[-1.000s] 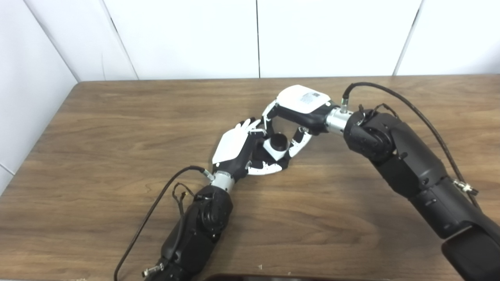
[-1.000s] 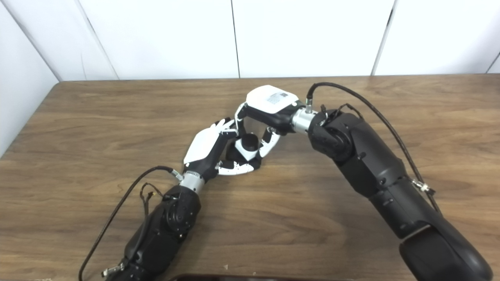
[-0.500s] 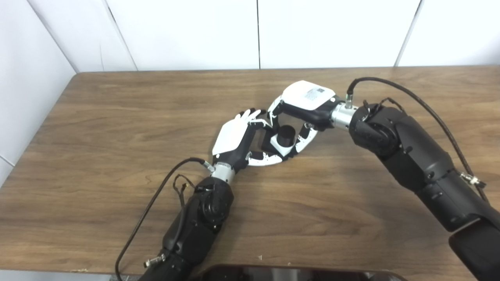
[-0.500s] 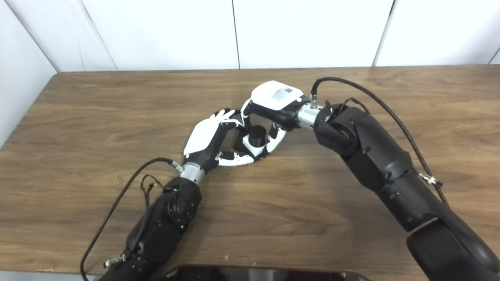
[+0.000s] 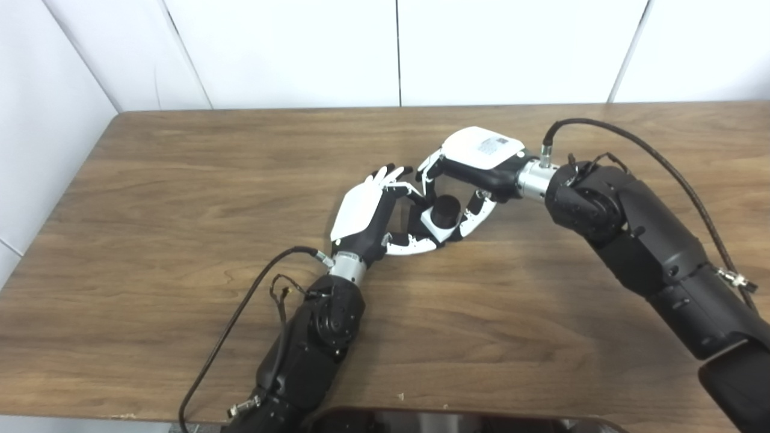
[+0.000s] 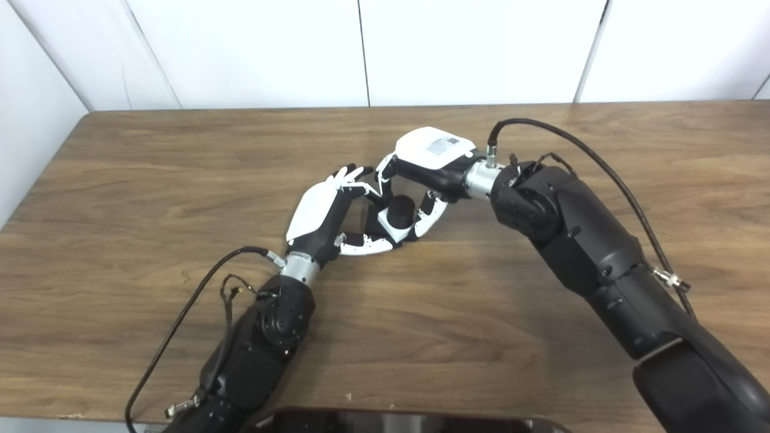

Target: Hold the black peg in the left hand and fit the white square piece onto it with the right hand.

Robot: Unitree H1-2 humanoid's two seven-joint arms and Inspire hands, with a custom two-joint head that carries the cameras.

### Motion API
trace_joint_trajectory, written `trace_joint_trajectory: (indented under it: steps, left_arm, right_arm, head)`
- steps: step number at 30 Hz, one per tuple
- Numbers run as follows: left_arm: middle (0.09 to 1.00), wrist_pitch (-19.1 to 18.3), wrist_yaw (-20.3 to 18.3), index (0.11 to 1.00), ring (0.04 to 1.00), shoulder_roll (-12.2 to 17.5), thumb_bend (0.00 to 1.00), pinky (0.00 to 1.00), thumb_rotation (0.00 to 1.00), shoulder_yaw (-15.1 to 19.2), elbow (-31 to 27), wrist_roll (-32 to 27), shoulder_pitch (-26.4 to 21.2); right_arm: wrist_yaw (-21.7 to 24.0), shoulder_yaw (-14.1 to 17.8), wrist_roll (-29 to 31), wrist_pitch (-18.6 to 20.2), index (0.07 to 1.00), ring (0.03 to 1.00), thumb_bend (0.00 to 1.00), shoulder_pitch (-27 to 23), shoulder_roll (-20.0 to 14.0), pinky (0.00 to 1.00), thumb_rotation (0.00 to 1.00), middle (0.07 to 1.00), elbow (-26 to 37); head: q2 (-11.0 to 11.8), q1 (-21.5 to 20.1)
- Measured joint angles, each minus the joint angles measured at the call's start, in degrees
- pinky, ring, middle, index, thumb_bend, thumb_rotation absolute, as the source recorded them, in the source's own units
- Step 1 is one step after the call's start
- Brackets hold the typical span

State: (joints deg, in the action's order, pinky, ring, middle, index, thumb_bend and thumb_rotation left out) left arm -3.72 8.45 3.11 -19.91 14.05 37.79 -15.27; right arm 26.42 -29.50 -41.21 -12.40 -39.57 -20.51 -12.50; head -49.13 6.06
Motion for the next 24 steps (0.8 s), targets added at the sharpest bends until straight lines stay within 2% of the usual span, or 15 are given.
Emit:
trace_joint_trajectory:
  steps: [3,4,6,18,21,24]
  left_arm:
    - [0.926,0.0,0.1,0.483,0.991,0.0,0.52,1.00,0.08,-0.1,0.0,0.0,0.0]
    - [0.925,0.1,0.2,0.484,0.991,0.0,0.52,1.00,0.08,-0.1,0.0,0.0,0.0]
    - [0.925,0.1,0.2,0.484,0.990,0.0,0.52,1.00,0.08,-0.1,0.0,0.0,0.0]
    - [0.921,0.1,0.3,0.484,0.986,0.1,0.52,1.00,0.08,-0.4,0.0,-0.2,0.0]
    - [0.921,0.1,0.4,0.484,0.987,0.1,0.52,1.00,0.08,-0.4,0.0,-0.2,0.0]
    - [0.920,0.1,0.5,0.484,0.983,0.1,0.52,1.00,0.08,-0.4,0.0,-0.2,0.0]
  right_arm:
    - [0.2,0.1,0.3,0.2,0.498,0.824,0.52,0.0,0.0,0.89,0.17,0.793,0.0]
    - [0.3,0.2,0.4,0.2,0.593,0.826,0.65,0.0,0.0,0.89,0.26,0.795,0.0]
    - [0.3,0.2,0.4,0.2,0.701,0.825,0.77,0.0,0.0,0.88,0.34,0.796,0.0]
    - [-0.1,1.8,1.1,0.1,0.838,0.825,0.81,1.8,-0.4,0.87,0.33,0.814,-0.1]
    - [-1.2,3.1,1.2,0.3,0.907,0.844,0.85,2.9,-0.2,0.84,0.36,0.862,-0.1]
    - [-2.0,4.2,0.9,1.8,0.987,0.884,0.93,3.4,0.1,0.81,0.44,0.940,-0.3]
  head:
    - [-0.1,0.0]
    - [-0.1,0.0]
    - [-0.2,0.0]
    - [-0.2,-0.5]
    - [-0.3,-0.5]
    - [-0.2,-0.8]
